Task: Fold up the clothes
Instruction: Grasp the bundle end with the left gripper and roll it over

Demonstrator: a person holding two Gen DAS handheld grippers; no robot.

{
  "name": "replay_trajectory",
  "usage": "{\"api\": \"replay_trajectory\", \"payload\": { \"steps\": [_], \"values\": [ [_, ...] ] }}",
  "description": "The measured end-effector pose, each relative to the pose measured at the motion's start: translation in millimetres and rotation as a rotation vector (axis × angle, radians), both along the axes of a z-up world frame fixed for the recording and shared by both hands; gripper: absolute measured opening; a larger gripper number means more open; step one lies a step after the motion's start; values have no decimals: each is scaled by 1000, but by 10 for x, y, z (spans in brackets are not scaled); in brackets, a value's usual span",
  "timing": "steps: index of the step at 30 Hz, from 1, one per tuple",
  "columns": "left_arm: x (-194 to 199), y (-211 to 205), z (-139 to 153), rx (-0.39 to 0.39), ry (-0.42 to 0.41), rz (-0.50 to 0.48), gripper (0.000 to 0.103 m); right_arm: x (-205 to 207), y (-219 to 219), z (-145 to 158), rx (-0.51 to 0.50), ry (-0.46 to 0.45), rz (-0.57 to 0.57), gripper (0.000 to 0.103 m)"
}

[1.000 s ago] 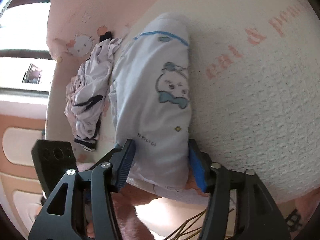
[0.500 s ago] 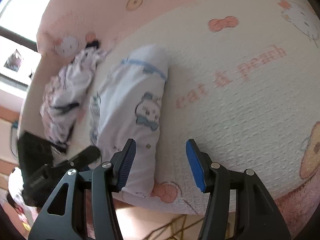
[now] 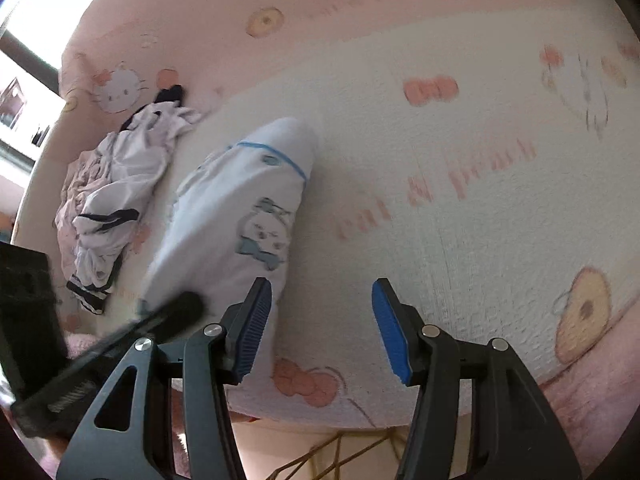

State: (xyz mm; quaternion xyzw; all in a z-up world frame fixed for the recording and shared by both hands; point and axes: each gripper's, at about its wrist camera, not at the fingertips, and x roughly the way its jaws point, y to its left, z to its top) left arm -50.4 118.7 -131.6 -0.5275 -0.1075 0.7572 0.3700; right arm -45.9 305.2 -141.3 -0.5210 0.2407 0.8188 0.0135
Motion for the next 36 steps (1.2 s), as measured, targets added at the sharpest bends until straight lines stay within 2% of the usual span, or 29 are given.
{"api": "replay_trajectory", "payload": {
  "steps": [2, 5, 10, 13, 15, 17, 19, 22, 24, 28, 32, 35, 36],
  "values": [
    [-8, -206, 149, 25, 14, 16, 13, 10, -83, 66, -11, 39, 26, 54],
    [-12, -432, 181, 9, 17, 39, 13, 8, -275, 102, -20, 77, 97, 54],
    [-38, -690, -184, 5, -116, 140, 13, 26, -626, 157, -3, 142, 229, 54],
    [-69, -756, -342, 12, -169, 161, 13, 58, -794, 135, 12, 138, 294, 55],
    [-77, -716, -426, -7, -174, 159, 13, 64, -893, 42, 64, 95, 329, 56],
    [-84, -637, -561, -40, -193, 146, 14, 51, -947, -124, 138, 20, 342, 57],
    [-81, -564, -676, -74, -197, 138, 16, 33, -900, -251, 154, -37, 312, 65],
    [-88, -611, -658, -39, -223, 160, 20, 41, -747, -243, 111, -52, 259, 66],
    [-79, -667, -615, -12, -235, 168, 21, 65, -665, -200, 101, -46, 232, 66],
    [-31, -787, -410, 15, -191, 196, 21, 185, -494, -8, 98, 30, 190, 66],
    [70, -807, -369, -39, -175, 173, 21, 252, -459, 70, 54, 63, 206, 66],
    [55, -718, -555, -190, -196, 170, 23, 302, -573, 40, 110, 26, 271, 66],
    [52, -738, -577, -180, -208, 181, 23, 303, -629, 22, 143, 3, 298, 66]
  ]
}}
